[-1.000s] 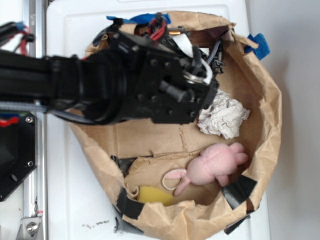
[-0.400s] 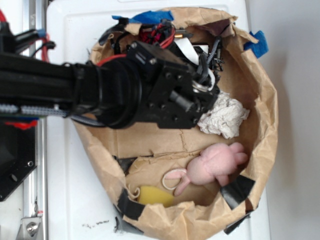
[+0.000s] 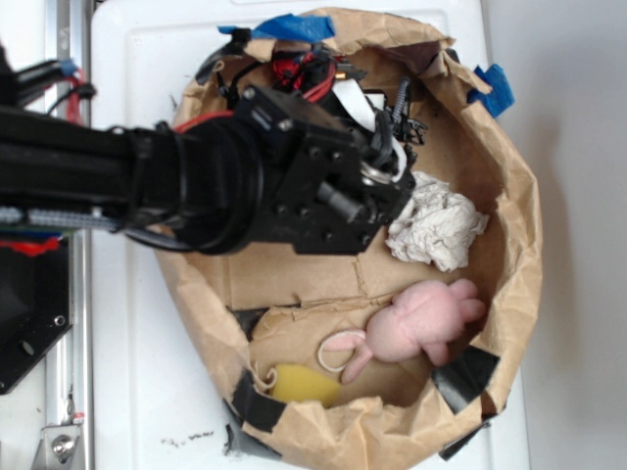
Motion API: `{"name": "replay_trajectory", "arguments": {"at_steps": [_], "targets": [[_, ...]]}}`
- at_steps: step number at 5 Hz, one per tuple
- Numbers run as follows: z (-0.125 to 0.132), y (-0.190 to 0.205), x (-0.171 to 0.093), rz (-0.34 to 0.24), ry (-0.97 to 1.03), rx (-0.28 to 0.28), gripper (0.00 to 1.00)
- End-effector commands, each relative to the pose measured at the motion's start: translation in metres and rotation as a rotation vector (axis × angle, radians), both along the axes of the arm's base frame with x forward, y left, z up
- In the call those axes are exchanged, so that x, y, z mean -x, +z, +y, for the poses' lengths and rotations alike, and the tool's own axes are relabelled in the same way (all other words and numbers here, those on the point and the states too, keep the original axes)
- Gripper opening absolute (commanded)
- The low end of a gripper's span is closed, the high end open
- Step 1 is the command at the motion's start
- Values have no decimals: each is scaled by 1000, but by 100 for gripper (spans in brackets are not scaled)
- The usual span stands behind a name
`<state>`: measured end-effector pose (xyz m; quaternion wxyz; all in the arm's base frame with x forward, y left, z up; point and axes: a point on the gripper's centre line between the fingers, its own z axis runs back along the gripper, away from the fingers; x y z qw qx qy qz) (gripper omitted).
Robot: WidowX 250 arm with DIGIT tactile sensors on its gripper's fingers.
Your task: Grab the red paper.
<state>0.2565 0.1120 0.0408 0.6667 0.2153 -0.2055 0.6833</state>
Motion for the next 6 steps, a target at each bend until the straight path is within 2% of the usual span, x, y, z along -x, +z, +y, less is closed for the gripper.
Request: {"name": "replay_trajectory", "arguments": {"at_steps": [1,3,5,6], "targets": [[-2,16,0,-69,-17,1,0],[-6,24,-1,-48,-73,35,0],[-9,28,0,-58,-99,54,0],[-12,35,0,-52,-157,91,0]]}}
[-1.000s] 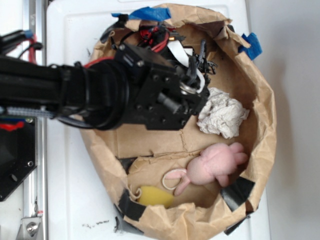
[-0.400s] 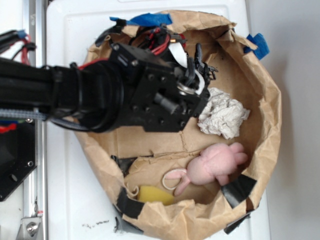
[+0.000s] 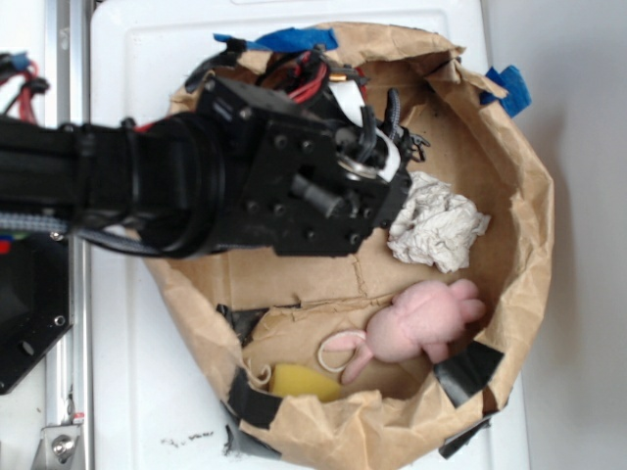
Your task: Grab the red paper.
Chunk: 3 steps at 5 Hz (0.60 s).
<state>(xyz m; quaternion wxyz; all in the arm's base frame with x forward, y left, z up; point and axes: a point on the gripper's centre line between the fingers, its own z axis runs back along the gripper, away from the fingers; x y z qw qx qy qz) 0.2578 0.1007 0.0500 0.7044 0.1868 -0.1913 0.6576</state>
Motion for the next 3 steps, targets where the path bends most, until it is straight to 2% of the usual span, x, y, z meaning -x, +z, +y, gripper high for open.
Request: {"name": "replay_trajectory", "arguments": {"at_steps": [1,2,3], "targets": [[-17,53,4,-64,-251,157,0],[-39,80,11,-77,-396,253,0],[-47,93,20,-80,-450,279,0]]}}
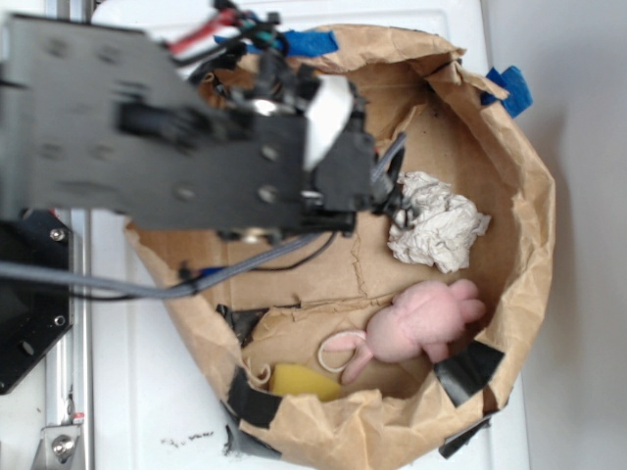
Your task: Grab the red paper.
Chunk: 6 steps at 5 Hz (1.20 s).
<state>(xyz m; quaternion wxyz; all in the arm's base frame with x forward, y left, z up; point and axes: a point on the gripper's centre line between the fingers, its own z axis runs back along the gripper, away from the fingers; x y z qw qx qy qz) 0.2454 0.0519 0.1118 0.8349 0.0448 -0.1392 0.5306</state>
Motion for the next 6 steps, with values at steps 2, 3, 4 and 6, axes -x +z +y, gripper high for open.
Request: {"name": "replay_trajectory", "arguments": {"at_steps": [2,3,4,6], "targets": [[2,30,10,-14,-174,75,0],[-15,38,9,84,-418,113,0],[-27,55,9,126,-558,128,0],[-26,65,3,103,-500,82,0]]}}
